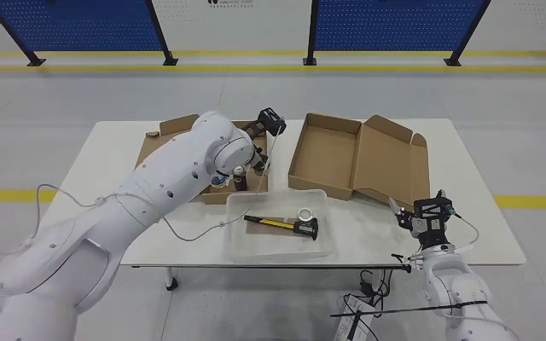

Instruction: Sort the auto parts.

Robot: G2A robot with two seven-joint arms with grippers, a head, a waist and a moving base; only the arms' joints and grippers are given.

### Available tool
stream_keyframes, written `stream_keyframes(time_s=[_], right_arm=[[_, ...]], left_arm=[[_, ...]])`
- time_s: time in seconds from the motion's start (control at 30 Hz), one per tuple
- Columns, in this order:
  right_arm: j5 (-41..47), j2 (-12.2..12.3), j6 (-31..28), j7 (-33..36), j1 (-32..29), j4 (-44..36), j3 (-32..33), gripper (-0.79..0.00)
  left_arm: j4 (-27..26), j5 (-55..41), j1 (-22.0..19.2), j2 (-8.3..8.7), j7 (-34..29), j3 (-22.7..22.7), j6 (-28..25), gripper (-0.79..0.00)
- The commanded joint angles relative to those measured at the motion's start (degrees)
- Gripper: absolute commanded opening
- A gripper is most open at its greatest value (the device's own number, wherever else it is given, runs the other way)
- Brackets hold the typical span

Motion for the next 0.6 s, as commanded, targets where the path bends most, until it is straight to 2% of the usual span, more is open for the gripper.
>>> stream_keyframes(time_s=[0.0,0.4,0.57], right_arm=[[0.0,0.0,0.0,0.0,0.0,0.0,0.0,0.0],[0.0,0.0,0.0,0.0,0.0,0.0,0.0,0.0],[0.0,0.0,0.0,0.0,0.0,0.0,0.0,0.0]], left_arm=[[0.0,0.01,0.0,0.0,0.0,0.0,0.0,-0.785],[1.29,0.95,0.72,-0.05,1.43,-0.5,-0.52,-0.785],[5.33,1.28,-0.33,-1.45,0.76,-0.44,-1.24,-0.785]])
